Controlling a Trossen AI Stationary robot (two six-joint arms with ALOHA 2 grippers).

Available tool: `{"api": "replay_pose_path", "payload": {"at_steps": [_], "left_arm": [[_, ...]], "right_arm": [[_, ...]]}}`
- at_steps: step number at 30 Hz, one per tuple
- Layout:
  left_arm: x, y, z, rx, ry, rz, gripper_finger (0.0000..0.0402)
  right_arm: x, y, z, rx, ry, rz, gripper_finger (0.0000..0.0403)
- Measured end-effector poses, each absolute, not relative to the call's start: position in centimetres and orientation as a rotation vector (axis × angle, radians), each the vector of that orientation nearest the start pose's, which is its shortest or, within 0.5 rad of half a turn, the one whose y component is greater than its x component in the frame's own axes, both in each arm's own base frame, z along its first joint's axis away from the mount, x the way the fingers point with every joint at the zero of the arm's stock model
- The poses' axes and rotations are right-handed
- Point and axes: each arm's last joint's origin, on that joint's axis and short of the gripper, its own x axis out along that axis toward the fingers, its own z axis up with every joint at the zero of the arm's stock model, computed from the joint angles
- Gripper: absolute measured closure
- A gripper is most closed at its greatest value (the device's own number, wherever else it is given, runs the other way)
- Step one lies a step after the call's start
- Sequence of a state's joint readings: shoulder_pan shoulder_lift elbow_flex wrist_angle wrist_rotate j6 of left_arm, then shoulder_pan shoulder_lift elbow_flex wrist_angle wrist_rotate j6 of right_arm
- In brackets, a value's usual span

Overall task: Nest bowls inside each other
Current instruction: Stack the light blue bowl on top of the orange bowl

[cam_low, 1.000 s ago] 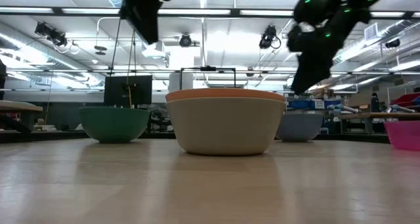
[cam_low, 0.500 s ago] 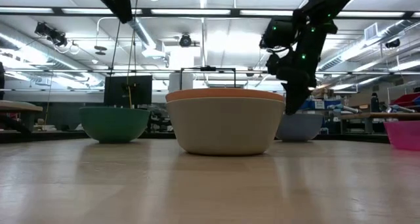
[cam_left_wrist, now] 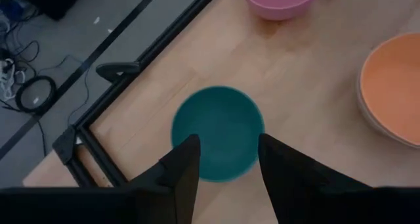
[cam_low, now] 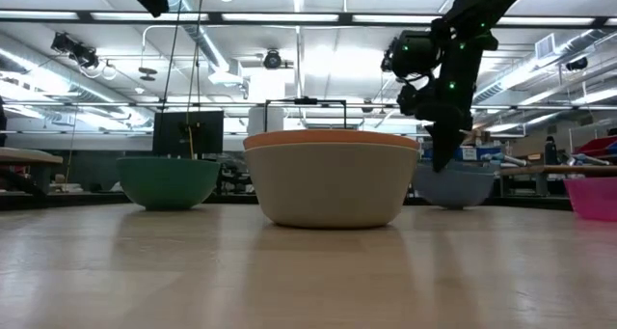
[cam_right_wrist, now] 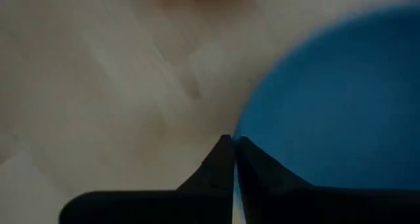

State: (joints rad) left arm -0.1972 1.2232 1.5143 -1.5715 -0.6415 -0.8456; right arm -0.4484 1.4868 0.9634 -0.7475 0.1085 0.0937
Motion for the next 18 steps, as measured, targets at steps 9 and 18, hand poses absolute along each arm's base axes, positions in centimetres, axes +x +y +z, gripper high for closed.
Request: {"api": "replay_pose_path", "payload": {"at_steps": [9, 18], "left_arm": [[16.6, -2.3, 39.6, -0.197, 0.866, 0.797, 0.0239], [14.9, -1.9, 38.6, -0.206, 0.855, 0.82, 0.0239]], "right_arm": [[24.8, -10.0, 20.4, 0.311, 1.25, -0.476, 0.0402], [27.0, -5.9, 22.5, 0.266, 1.212, -0.384, 0.0403]]}}
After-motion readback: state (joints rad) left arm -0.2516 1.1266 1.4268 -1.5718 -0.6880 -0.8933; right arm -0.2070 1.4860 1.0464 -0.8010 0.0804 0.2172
